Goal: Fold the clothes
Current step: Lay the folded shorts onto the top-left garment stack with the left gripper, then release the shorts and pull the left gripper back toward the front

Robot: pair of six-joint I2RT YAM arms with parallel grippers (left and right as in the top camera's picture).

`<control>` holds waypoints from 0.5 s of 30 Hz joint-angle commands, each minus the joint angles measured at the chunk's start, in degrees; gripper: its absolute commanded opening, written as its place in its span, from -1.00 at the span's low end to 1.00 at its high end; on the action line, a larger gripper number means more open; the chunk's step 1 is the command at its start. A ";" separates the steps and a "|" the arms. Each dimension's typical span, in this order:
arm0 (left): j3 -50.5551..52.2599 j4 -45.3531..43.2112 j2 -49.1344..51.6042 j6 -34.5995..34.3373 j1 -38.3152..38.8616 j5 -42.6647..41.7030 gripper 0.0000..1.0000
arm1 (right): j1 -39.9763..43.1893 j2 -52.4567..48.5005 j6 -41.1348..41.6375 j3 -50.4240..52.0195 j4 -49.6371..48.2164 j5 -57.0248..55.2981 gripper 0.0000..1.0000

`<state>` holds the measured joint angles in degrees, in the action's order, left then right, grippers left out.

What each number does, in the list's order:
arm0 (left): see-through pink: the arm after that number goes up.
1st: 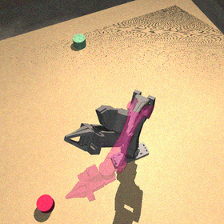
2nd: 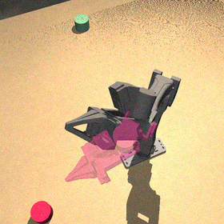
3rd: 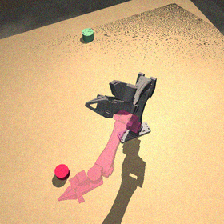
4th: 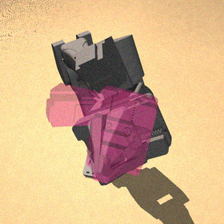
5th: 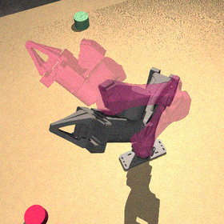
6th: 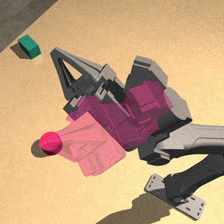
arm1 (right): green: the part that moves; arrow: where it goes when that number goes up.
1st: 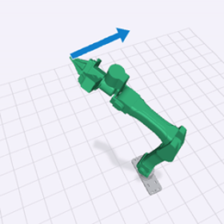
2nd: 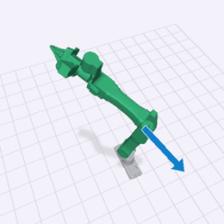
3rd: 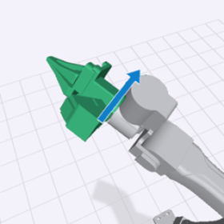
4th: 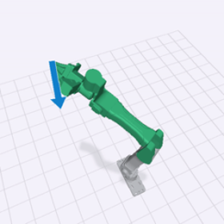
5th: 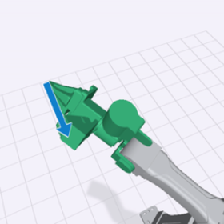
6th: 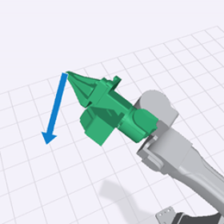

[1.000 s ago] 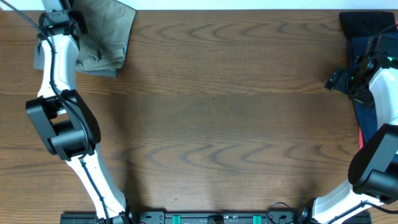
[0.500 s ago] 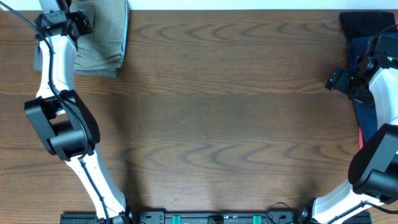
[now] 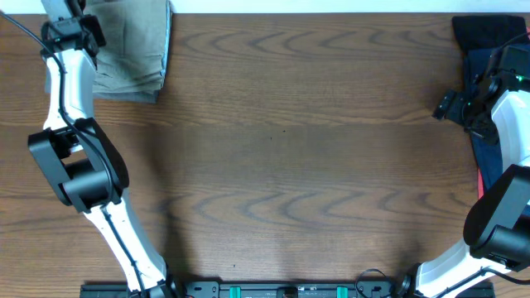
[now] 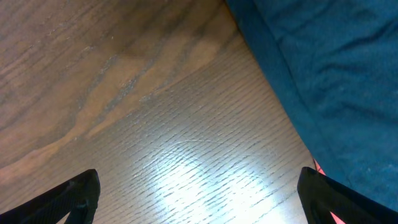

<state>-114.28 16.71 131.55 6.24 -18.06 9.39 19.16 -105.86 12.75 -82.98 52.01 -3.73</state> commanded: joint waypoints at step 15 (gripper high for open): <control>-0.66 8.68 2.95 -1.46 -4.70 0.13 0.23 | 0.28 0.74 -0.61 -0.55 0.04 -0.55 0.99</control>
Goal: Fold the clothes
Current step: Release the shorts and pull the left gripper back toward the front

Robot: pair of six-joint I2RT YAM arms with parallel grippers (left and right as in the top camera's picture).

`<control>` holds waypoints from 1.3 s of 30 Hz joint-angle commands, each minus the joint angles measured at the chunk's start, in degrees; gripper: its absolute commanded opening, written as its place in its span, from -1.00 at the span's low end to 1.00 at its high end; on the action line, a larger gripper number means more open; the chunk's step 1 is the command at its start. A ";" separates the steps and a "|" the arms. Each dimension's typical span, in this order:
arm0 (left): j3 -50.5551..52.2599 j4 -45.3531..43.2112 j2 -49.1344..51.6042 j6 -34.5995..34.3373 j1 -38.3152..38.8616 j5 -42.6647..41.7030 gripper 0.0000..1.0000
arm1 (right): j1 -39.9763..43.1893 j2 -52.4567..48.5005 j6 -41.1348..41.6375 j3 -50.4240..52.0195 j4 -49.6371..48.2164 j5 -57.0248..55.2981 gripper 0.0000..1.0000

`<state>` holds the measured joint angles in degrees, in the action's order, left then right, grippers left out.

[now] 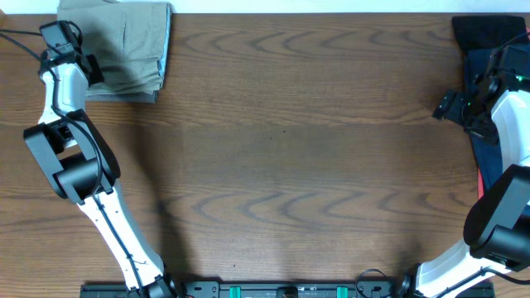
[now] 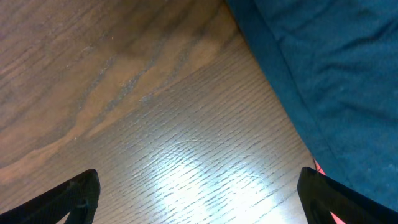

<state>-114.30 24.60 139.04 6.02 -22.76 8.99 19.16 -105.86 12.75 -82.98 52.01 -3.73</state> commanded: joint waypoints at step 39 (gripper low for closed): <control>22.05 44.54 -71.58 -18.99 31.63 -14.60 0.96 | 0.28 0.74 -0.61 -0.55 0.04 -0.55 0.99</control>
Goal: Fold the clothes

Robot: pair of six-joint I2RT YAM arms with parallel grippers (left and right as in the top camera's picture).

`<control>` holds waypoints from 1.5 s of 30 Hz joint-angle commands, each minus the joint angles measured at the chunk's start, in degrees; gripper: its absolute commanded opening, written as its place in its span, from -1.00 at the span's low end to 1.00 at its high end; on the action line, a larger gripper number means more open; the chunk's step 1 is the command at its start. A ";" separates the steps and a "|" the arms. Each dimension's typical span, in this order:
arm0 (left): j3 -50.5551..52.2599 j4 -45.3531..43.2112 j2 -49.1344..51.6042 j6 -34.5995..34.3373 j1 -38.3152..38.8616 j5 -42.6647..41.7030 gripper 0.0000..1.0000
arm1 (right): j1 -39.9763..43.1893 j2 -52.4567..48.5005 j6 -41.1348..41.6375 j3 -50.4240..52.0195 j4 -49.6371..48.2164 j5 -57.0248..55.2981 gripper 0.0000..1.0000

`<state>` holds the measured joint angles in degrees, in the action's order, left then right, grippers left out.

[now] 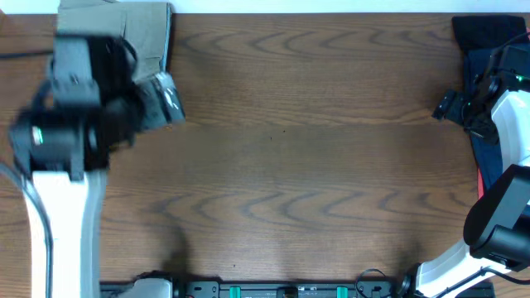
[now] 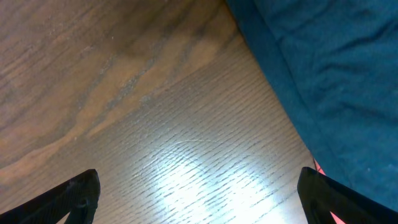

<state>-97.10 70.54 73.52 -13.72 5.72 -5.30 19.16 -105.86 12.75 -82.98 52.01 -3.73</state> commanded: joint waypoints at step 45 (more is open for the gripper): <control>41.57 -16.02 -34.95 8.22 12.11 0.35 0.96 | 0.28 0.74 -0.61 -0.55 0.02 -0.55 0.98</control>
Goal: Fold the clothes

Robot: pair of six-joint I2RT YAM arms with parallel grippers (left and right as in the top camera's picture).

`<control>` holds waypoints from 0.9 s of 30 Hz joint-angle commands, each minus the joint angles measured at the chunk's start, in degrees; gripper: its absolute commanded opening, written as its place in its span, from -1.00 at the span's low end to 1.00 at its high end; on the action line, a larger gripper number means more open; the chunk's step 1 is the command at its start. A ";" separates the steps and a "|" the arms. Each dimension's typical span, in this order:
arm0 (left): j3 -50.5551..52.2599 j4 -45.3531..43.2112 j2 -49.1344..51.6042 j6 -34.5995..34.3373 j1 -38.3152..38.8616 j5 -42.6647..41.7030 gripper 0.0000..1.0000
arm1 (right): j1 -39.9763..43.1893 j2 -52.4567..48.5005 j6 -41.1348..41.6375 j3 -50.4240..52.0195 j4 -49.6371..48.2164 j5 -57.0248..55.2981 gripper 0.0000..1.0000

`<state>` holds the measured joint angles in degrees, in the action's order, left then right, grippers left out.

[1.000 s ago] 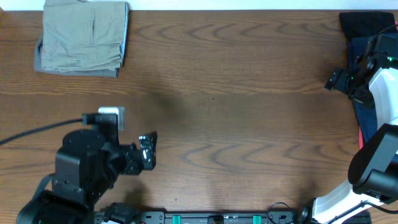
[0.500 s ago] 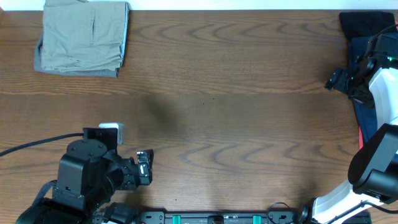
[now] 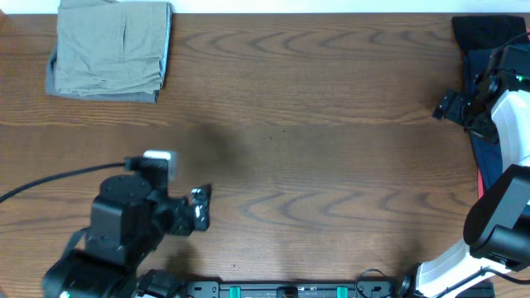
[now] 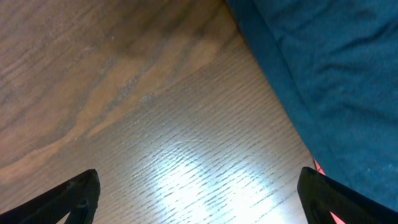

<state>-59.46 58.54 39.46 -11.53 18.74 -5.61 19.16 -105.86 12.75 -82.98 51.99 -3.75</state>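
Note:
A folded grey-green garment point(image 3: 109, 50) lies flat at the table's back left corner, with nothing touching it. My left gripper point(image 3: 199, 208) is drawn back near the front left edge, far from the garment; its jaws are too small to read. My right gripper point(image 4: 199, 194) stands open over bare wood, its fingertips point(image 4: 78, 194) wide apart with nothing between them. Just to its right lies a dark blue garment point(image 4: 323, 68). In the overhead view the right gripper point(image 3: 451, 106) sits at the left edge of a pile of dark clothes point(image 3: 487, 43).
The wooden table point(image 3: 315, 149) runs between the two arms. The dark pile stretches along the right edge, with a dark blue piece point(image 3: 489, 161) under the right arm. A sliver of red cloth point(image 4: 318, 167) shows by the right fingertip.
My left arm was a blur beside the folded garment at the back left; it is now drawn back to the front left edge. The right gripper and the clothes have not moved.
My left gripper was first on the folded grey-green garment at the back left corner, then at its left edge. Then the arm was off the garment and blurred, and now sits at the front left. The garment stays folded. The right gripper stayed open by the dark pile.

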 commanded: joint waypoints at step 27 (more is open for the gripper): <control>57.53 -68.35 -34.03 6.19 -22.01 -4.92 0.96 | 0.28 0.74 -0.61 -0.55 0.07 -0.52 0.99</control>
<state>-4.27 -7.55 7.09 -5.91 -2.61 -10.20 19.16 -105.86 12.75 -82.98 52.01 -3.73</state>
